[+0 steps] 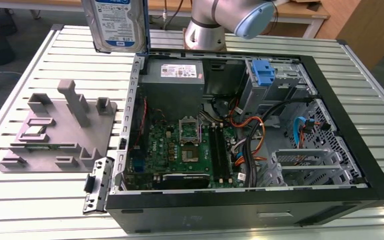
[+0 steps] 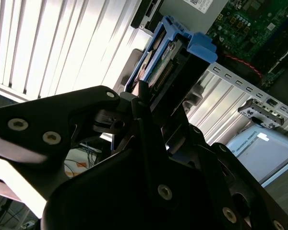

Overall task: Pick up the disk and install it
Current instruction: 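Pick up the disk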

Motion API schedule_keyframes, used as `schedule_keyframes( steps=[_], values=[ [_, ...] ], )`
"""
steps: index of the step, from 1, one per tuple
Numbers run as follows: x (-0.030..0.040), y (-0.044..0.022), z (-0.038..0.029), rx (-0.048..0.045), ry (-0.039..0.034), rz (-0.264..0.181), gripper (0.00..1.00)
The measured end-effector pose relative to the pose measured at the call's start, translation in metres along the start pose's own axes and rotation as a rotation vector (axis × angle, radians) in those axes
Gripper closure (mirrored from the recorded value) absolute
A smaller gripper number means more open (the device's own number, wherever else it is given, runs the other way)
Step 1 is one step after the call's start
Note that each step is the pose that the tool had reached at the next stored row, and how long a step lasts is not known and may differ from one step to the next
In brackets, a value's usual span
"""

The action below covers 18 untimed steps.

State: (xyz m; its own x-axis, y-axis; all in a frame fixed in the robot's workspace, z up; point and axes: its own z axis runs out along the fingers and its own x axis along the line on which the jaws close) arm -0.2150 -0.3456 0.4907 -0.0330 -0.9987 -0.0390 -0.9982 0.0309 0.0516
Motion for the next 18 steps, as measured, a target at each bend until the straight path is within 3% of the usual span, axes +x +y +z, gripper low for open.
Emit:
schedule_keyframes(
  steps=[18],
  values=[
    [-0.0013,-0.0277,-0.0005,0.0,0.0,0.0,0.65]
  ],
)
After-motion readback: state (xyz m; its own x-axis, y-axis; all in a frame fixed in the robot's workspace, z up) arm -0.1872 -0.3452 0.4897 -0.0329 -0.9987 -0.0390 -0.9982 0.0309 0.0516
